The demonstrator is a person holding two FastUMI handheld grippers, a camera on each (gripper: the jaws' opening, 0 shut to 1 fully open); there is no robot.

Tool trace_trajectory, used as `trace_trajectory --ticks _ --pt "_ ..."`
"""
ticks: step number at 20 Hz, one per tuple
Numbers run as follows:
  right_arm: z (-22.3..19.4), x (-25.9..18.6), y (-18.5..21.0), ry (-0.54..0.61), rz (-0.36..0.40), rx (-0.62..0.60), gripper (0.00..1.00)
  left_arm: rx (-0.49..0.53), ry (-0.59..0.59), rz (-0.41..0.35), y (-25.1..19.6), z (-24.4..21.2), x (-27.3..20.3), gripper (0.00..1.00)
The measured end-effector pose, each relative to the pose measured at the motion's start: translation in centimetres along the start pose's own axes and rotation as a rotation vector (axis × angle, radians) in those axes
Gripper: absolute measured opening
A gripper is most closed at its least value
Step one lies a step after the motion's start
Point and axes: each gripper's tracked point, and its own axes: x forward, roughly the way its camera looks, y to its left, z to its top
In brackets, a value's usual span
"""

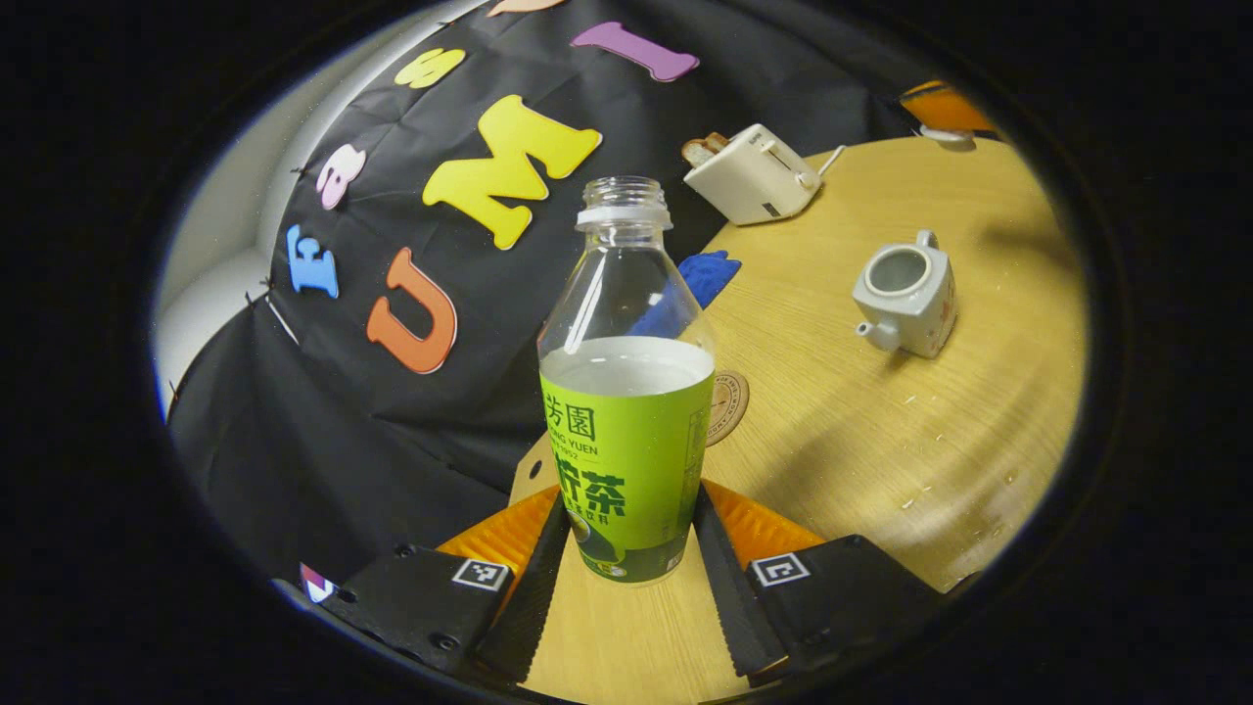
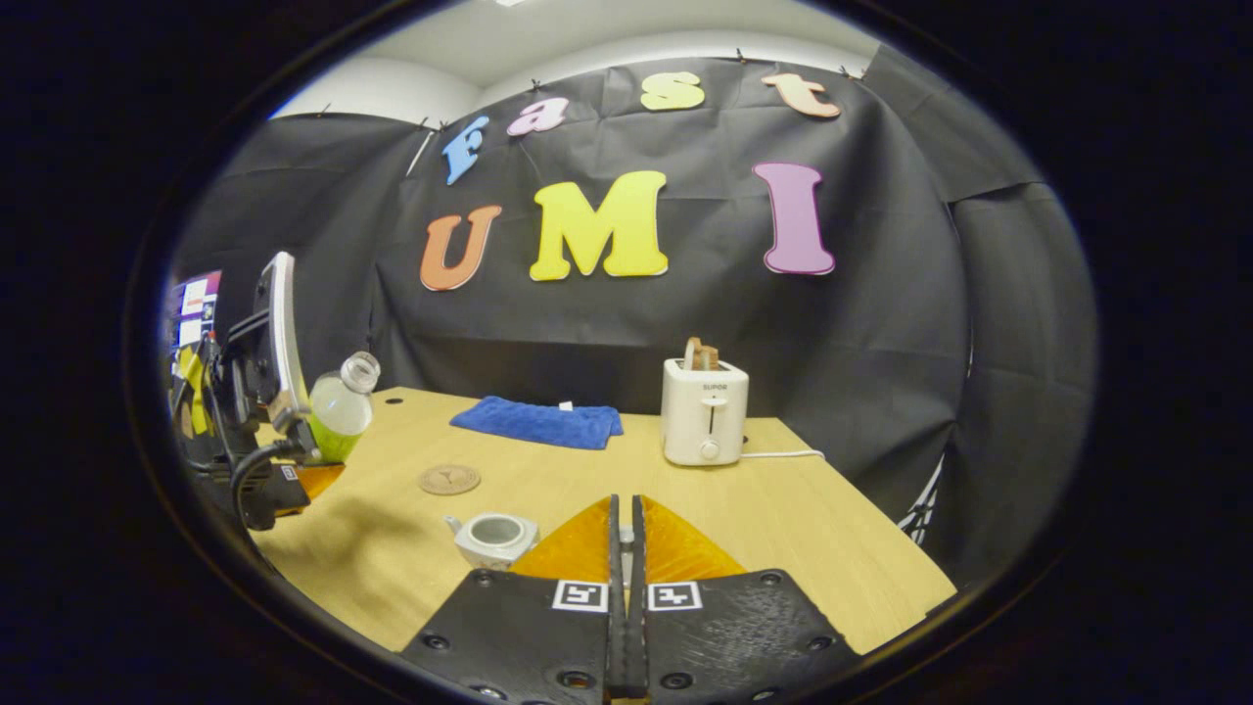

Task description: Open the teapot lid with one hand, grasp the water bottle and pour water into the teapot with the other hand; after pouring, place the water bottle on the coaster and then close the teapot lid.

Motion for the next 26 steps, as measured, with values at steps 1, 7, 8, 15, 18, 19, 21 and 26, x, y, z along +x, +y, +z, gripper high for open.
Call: trace_trajectory --ticks 1,7,8,15,18,19,21,26 --pt "-0.3 -0.2 -0.5 0.005 -0.003 0.003 0.00 0.040 0.007 -0.002 -0.2 0.1 0.1 0.75" --pt "-1.6 -1.0 -3.2 0.021 -0.032 0.011 0.00 0.354 0.043 0.010 -0.8 1.1 0.6 0.75" --pt "-1.8 -1.0 -3.5 0.024 -0.033 0.014 0.00 0.388 0.044 0.010 -1.0 1.3 0.6 0.74" --pt "-2.7 -1.4 -4.7 0.027 -0.041 0.028 0.00 0.624 0.071 0.033 -1.3 2.7 1.0 0.72" --pt "-2.9 -1.5 -5.0 0.028 -0.040 0.032 0.00 0.703 0.082 0.050 -1.2 3.2 0.6 0.74" --pt "-3.0 -1.5 -5.1 0.028 -0.040 0.033 0.00 0.727 0.088 0.057 -1.2 3.3 0.5 0.74" --pt "-3.1 -1.6 -5.2 0.028 -0.040 0.039 0.00 0.770 0.090 0.058 -1.2 3.5 0.3 0.74" --pt "-3.3 -1.6 -5.7 0.029 -0.042 0.048 0.00 0.858 0.098 0.050 -1.2 4.6 0.5 0.74"
